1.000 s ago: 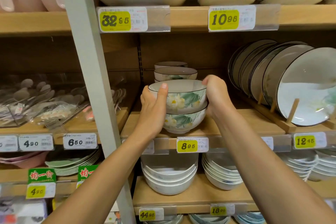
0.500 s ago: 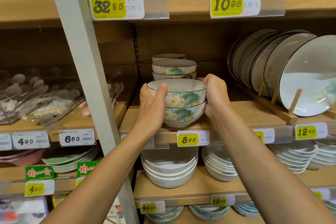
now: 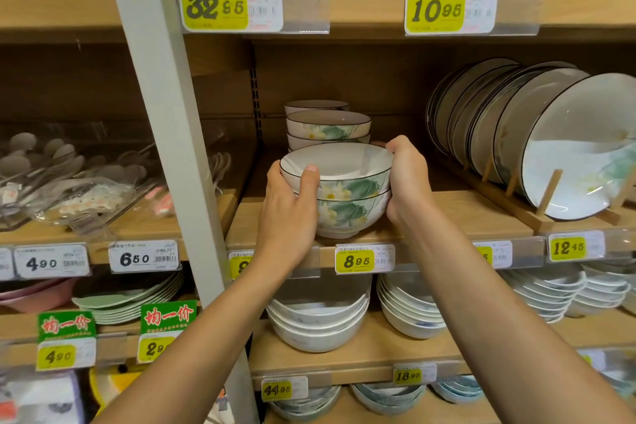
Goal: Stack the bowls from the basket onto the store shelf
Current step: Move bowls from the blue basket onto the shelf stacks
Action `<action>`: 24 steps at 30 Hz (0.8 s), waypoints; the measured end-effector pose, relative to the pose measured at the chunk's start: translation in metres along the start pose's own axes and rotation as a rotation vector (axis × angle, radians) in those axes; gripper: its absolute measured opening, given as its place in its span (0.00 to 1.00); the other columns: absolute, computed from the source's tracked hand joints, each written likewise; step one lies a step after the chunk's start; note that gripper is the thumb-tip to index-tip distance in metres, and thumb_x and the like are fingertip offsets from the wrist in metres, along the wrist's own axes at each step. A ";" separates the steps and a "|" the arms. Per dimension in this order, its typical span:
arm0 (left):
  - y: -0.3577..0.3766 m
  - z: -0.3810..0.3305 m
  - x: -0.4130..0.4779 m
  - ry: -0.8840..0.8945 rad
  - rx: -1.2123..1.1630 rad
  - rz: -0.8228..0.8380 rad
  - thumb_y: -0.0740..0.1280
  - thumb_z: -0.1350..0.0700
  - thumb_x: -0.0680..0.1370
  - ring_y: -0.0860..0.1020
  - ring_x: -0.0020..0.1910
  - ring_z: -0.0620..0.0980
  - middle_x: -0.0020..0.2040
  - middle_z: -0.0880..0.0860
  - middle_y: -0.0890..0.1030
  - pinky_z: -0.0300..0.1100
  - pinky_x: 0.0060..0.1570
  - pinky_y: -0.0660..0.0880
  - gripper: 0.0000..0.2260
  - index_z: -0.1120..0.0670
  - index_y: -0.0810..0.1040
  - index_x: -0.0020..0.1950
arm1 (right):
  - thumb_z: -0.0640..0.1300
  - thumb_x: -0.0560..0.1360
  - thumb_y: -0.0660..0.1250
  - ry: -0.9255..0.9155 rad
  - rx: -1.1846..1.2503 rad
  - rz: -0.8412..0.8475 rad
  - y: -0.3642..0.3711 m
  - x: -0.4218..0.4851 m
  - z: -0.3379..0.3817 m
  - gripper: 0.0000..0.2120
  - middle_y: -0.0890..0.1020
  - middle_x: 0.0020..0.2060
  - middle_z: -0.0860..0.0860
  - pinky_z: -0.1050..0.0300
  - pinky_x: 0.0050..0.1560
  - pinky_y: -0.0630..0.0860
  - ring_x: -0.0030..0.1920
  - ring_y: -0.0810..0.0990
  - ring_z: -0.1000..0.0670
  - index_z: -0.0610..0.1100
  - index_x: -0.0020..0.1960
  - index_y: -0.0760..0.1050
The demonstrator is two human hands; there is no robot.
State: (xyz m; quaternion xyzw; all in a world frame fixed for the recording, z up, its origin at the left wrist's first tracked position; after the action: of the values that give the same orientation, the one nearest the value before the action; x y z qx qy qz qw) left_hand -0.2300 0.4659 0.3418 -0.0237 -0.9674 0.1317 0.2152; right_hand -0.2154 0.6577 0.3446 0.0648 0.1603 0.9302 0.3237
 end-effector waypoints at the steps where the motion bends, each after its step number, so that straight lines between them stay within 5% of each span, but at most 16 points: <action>1: 0.001 0.000 0.000 -0.002 -0.007 0.009 0.54 0.41 0.80 0.72 0.51 0.41 0.57 0.44 0.73 0.30 0.42 0.65 0.15 0.44 0.64 0.64 | 0.45 0.74 0.58 -0.003 -0.001 0.003 0.000 0.001 -0.001 0.09 0.79 0.28 0.50 0.59 0.32 0.75 0.29 0.79 0.50 0.43 0.40 0.75; 7: 0.002 -0.003 0.002 0.024 -0.021 0.003 0.53 0.40 0.80 0.71 0.52 0.43 0.59 0.46 0.73 0.33 0.43 0.65 0.12 0.43 0.61 0.60 | 0.50 0.76 0.58 -0.014 -0.018 -0.028 -0.003 0.001 -0.006 0.13 0.82 0.35 0.47 0.54 0.38 0.77 0.36 0.81 0.48 0.44 0.43 0.78; 13: 0.001 -0.007 0.002 0.019 -0.023 0.028 0.52 0.39 0.81 0.70 0.64 0.48 0.67 0.49 0.72 0.43 0.56 0.65 0.24 0.50 0.62 0.72 | 0.54 0.76 0.58 -0.015 -0.057 0.028 -0.003 -0.008 0.001 0.15 0.84 0.29 0.53 0.55 0.39 0.77 0.36 0.83 0.52 0.47 0.42 0.79; 16: -0.004 -0.002 -0.001 -0.084 -0.013 0.062 0.50 0.33 0.78 0.56 0.76 0.50 0.79 0.49 0.55 0.48 0.71 0.55 0.35 0.49 0.46 0.79 | 0.55 0.78 0.58 -0.018 -0.059 0.058 -0.011 -0.018 0.004 0.18 0.84 0.42 0.54 0.57 0.41 0.75 0.44 0.82 0.54 0.48 0.60 0.78; 18: -0.013 -0.005 -0.006 -0.103 -0.039 0.016 0.49 0.32 0.78 0.52 0.78 0.49 0.80 0.47 0.52 0.48 0.72 0.52 0.35 0.48 0.45 0.79 | 0.54 0.78 0.58 -0.058 -0.072 0.074 -0.019 -0.026 0.007 0.21 0.82 0.54 0.54 0.55 0.51 0.76 0.53 0.80 0.55 0.48 0.67 0.74; 21: -0.024 -0.013 -0.026 -0.115 -0.099 -0.041 0.49 0.31 0.76 0.56 0.77 0.48 0.79 0.45 0.54 0.48 0.73 0.52 0.36 0.46 0.49 0.79 | 0.52 0.76 0.58 -0.122 -0.112 0.061 -0.036 -0.041 0.014 0.22 0.79 0.62 0.52 0.50 0.65 0.72 0.59 0.77 0.55 0.47 0.68 0.73; 24: -0.031 -0.013 -0.059 -0.149 -0.156 -0.058 0.51 0.31 0.72 0.60 0.75 0.45 0.78 0.44 0.59 0.52 0.75 0.55 0.37 0.45 0.55 0.78 | 0.52 0.75 0.59 -0.136 -0.137 0.083 -0.053 -0.063 0.013 0.18 0.78 0.60 0.54 0.48 0.65 0.72 0.59 0.77 0.55 0.52 0.64 0.74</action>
State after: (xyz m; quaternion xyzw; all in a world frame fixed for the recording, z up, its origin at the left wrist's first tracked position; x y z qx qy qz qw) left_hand -0.1707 0.4328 0.3378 -0.0027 -0.9883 0.0510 0.1439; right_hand -0.1327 0.6609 0.3376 0.1119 0.0712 0.9451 0.2986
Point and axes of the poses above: each hand's wrist, its own x-axis towards the middle knuckle, its own y-axis out of the palm, z = x × y, the point moved 8 cm from there along x, towards the middle knuckle
